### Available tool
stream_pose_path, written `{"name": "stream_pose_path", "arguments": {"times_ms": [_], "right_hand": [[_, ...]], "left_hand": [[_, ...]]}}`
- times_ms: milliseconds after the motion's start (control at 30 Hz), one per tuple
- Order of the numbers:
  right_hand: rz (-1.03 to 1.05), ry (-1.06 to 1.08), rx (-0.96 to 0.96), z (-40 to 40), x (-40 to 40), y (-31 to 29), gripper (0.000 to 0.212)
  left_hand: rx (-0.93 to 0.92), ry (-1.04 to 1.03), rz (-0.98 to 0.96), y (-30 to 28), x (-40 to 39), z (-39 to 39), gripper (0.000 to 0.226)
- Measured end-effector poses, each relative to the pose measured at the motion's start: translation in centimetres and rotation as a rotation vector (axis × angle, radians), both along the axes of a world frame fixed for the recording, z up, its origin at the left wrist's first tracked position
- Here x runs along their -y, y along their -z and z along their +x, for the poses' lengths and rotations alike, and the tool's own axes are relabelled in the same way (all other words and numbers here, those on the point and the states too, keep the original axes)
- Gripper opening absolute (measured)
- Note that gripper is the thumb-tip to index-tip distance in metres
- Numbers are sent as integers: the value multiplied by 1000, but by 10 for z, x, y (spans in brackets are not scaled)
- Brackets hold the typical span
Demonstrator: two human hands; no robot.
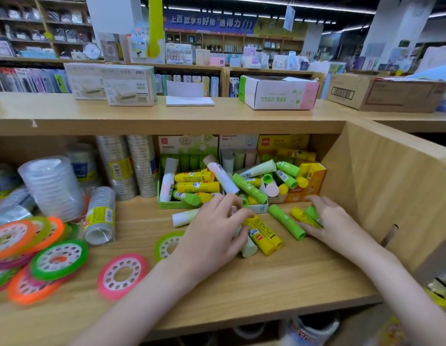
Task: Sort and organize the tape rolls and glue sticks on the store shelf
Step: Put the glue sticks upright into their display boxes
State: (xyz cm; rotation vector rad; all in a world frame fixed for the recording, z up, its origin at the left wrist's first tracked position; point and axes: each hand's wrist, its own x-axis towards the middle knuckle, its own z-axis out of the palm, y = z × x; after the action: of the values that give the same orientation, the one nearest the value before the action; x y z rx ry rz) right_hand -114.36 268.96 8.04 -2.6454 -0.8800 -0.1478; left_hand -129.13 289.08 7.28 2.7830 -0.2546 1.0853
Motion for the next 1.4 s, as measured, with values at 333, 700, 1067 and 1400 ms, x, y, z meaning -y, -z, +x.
{"name": "stream_pose_path", "arguments": {"times_ms": [333,700,1067,1400], "right_hand": [[6,-8,-13,-17,10,-9,51],[316,-202,203,-48,7,23,39],[248,-665,257,-102,-50,26,35],[220,-643,149,-117,-99,26,46]], "left_hand": [[-132,20,-29,9,0,-16,27],[-174,66,-36,7,10,-11,30],[-186,-241,-38,7,-71,-100,32],[-164,-308,-34,23,-75,-155,41]]}}
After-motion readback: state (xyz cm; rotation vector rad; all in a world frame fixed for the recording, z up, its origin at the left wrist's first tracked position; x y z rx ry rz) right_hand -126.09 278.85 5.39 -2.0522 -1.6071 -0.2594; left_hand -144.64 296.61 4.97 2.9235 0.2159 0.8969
